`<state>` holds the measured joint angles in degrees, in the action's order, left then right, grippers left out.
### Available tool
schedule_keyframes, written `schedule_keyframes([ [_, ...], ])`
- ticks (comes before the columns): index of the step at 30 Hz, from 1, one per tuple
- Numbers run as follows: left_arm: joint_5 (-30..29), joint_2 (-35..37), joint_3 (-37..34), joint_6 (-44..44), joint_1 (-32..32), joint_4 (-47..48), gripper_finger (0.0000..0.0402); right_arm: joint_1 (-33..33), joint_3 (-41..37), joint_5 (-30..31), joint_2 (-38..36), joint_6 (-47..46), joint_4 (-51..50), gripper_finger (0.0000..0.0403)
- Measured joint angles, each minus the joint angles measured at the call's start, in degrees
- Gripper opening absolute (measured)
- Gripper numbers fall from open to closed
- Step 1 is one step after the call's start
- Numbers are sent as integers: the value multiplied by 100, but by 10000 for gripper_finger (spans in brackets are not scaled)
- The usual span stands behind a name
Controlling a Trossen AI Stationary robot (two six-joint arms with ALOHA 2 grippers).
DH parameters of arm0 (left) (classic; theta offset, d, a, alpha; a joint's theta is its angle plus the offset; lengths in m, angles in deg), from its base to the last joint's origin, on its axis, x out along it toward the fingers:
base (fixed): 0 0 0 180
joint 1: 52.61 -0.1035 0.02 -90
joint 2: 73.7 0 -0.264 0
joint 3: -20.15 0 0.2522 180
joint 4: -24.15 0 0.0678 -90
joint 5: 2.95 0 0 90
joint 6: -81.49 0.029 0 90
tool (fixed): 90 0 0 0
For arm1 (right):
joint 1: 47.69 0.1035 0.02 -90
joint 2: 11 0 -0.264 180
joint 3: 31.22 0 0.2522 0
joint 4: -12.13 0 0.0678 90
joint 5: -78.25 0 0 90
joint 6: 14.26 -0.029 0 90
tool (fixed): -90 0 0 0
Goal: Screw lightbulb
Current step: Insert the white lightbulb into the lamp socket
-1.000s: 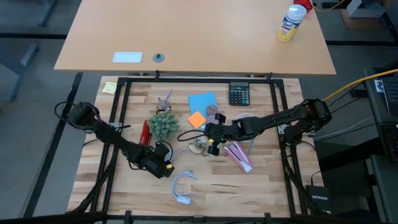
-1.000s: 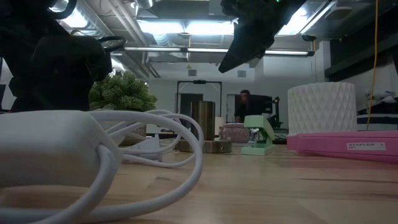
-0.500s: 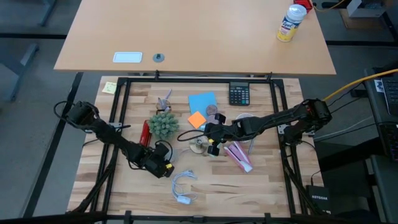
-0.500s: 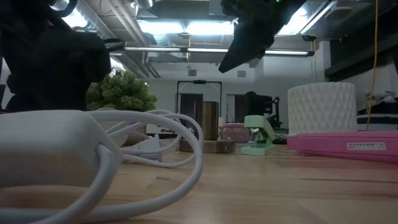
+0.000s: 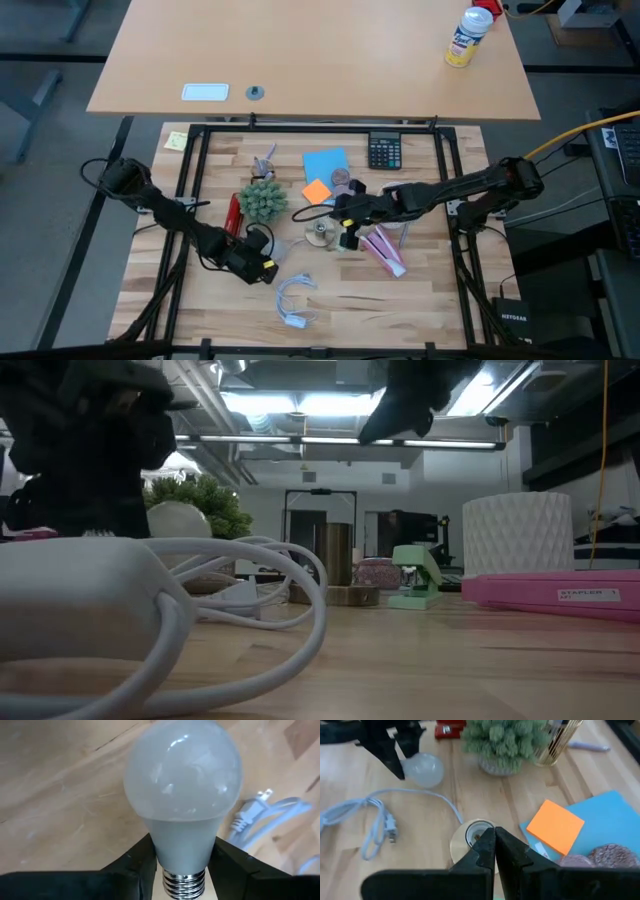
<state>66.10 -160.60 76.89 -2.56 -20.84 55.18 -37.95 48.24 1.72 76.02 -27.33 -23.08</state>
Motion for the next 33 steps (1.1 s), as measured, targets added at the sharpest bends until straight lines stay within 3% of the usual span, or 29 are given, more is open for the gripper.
schedule_keyframes([
  [9, -191, 580, 6, 28, 0, -62, 141, 0, 0, 35, -792, 263, -62, 17],
  [13, -878, 755, 9, 283, -4, -525, 141, 0, 0, 48, -1109, 369, -68, 17],
  [19, -2215, 802, 12, 1774, -4, -1908, 142, -2, 0, 198, -1638, 517, -66, 17],
  [24, -3194, 802, 17, 3090, -4, -2536, 144, -2, 0, 688, -2023, 610, -65, 17],
  [33, -4417, 426, 15, 3884, -23, -3195, 146, -2, 0, 1540, -2137, 1056, -256, 17],
])
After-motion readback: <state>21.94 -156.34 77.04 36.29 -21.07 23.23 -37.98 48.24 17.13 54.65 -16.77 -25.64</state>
